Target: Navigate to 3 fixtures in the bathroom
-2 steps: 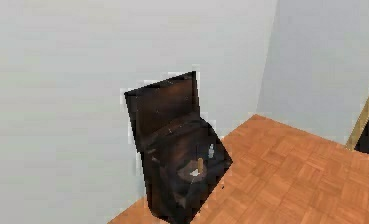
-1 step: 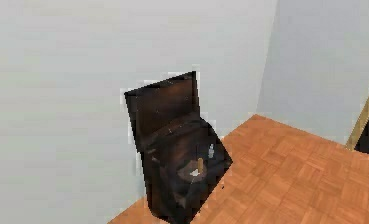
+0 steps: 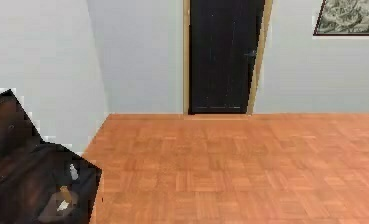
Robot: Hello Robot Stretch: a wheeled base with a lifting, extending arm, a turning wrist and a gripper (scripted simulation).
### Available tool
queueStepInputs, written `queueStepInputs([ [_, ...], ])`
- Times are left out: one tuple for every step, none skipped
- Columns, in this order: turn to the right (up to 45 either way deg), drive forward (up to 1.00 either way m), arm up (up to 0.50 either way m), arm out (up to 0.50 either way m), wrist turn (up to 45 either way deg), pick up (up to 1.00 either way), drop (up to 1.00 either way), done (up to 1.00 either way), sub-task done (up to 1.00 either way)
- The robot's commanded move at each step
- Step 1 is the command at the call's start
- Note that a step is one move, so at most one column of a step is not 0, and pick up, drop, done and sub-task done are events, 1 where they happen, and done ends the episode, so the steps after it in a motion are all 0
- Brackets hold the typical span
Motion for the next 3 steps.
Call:
queueStepInputs([
  [45.0, 0.00, 0.00, 0.00, 0.0, 0.00, 0.00, 0.00, 0.00],
  [21.0, 0.00, 0.00, 0.00, 0.0, 0.00, 0.00, 0.00, 0.00],
  [0.0, 1.00, 0.00, 0.00, 0.0, 0.00, 0.00, 0.00, 0.00],
])
